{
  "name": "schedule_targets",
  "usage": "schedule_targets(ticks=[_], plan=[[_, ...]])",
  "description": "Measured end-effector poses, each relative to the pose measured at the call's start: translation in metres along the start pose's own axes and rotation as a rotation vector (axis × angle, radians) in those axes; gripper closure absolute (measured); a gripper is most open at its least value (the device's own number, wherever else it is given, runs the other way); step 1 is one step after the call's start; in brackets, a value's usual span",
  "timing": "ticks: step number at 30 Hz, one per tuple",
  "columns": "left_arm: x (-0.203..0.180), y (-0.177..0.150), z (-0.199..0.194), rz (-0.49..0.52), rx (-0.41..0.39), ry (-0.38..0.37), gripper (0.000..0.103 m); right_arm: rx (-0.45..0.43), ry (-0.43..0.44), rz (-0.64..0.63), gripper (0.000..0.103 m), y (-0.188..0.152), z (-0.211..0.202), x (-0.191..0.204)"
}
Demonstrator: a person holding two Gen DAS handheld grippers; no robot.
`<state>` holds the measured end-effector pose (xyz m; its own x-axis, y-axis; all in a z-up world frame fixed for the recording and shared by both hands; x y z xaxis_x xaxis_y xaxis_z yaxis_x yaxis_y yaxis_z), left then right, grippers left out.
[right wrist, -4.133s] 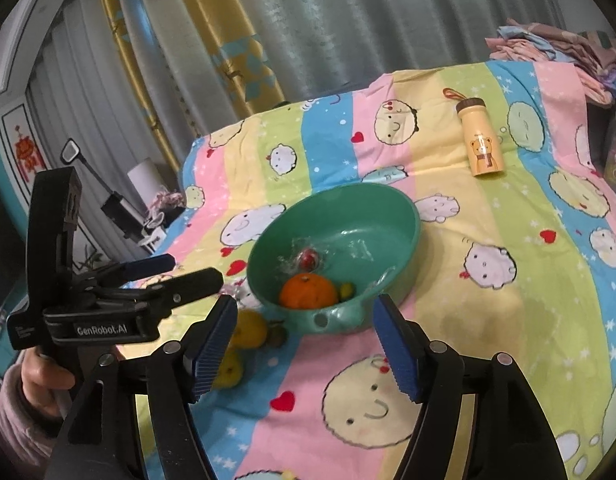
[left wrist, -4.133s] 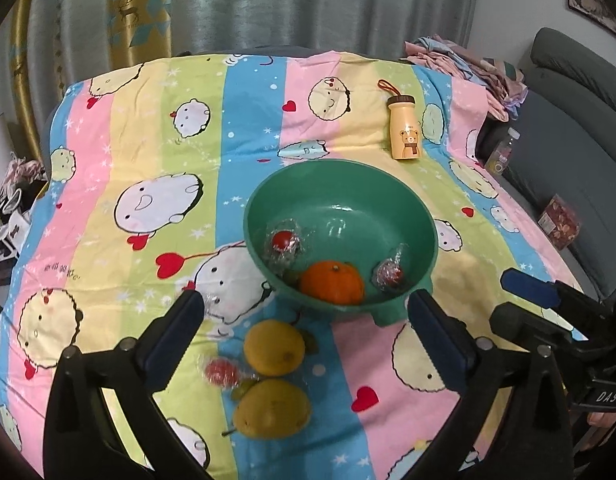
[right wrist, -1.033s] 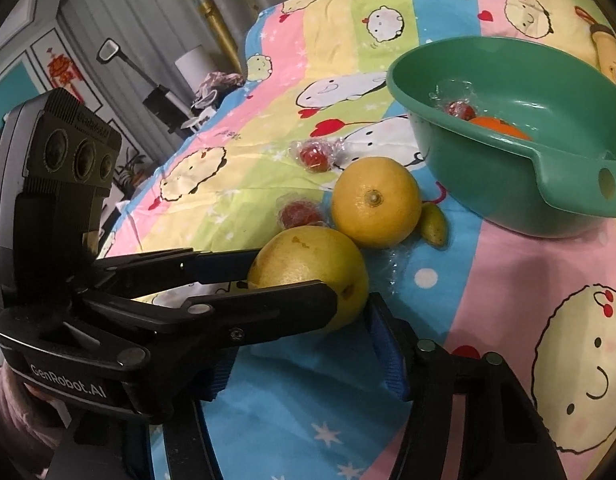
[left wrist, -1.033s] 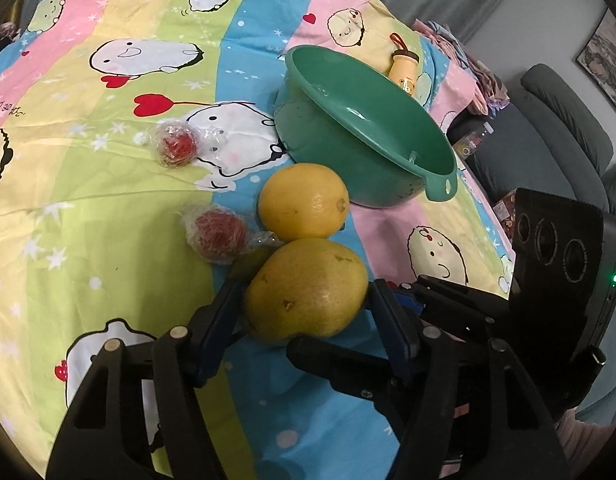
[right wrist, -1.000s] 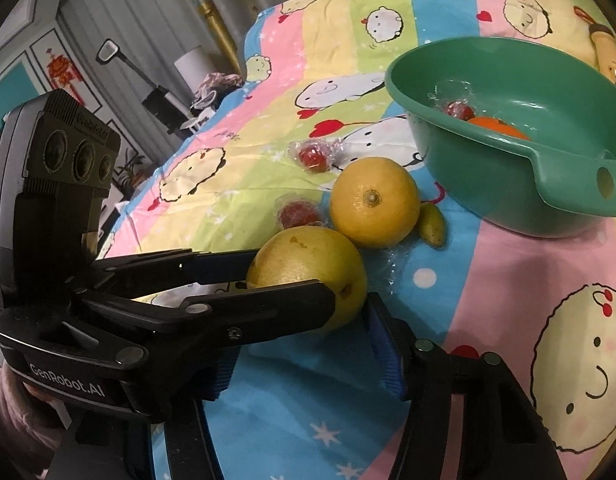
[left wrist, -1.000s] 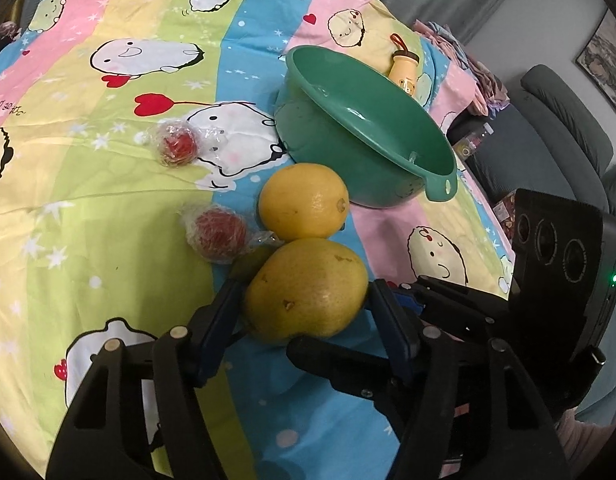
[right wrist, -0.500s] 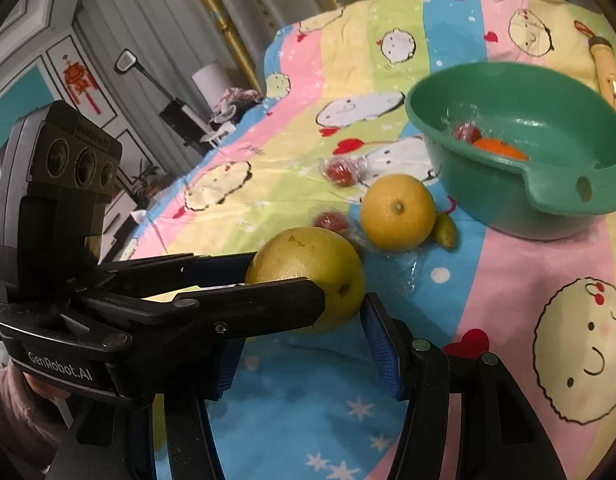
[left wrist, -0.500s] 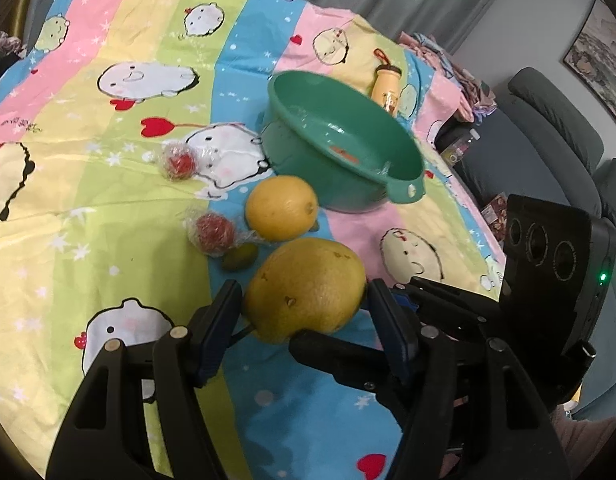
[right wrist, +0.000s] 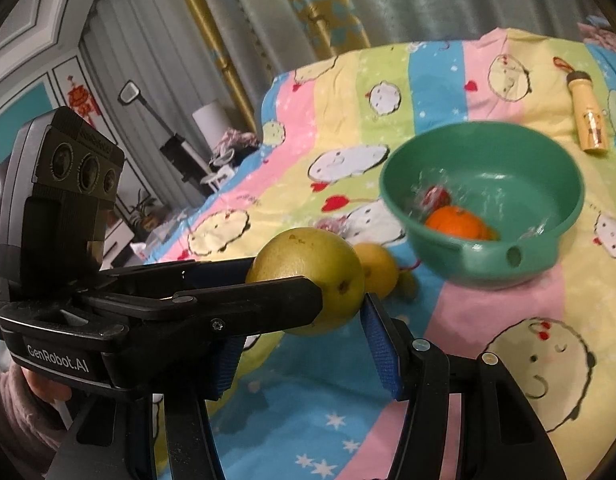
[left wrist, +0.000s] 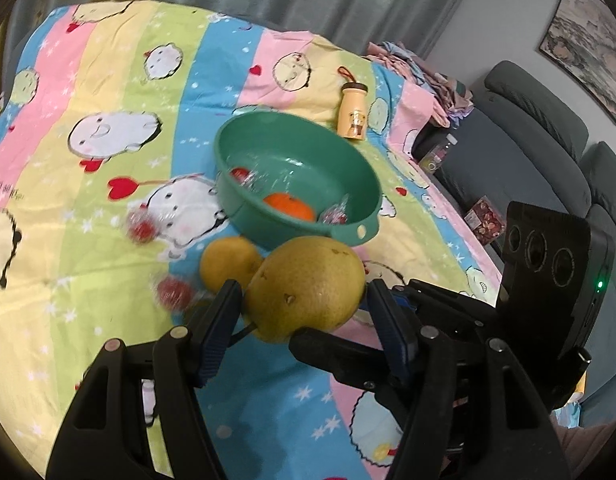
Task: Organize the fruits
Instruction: 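Carry the pear into the green basin and open the left tool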
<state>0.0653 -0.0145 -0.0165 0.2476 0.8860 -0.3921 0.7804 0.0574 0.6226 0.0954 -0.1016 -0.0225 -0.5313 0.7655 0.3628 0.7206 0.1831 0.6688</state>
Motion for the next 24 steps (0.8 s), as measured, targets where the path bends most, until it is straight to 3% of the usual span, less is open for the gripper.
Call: schedule_targets(ticks=[12,19,24], plan=[[-0.013,0.060,0.038,0.049,0.003,-0.055,0.039,-0.080,-0.062,0.028,0.045,0.041,-0.012,-0.045],[0.001,0.084,0.078,-0.037,0.088,-0.125,0.039,-0.024,-0.096,0.075,0.045,0.058,0.004,-0.080],[0.005,0.088,0.095,-0.061,0.122,-0.115,0.039,0.030,-0.126,0.093,0.045,0.061,0.017,-0.092]])
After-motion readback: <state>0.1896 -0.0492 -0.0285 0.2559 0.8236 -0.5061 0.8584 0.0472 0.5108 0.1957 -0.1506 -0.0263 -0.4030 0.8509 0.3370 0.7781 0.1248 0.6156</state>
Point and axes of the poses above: each gripper's, at about its wrist camera, not at the fingertips, and z roughly the way its jaws point, x to its left, y to its top, the point moved 3 cm from there along z, roughly the way its jaws point, and after that the axes turned 4 degrees about x, right-handed, at the moved point
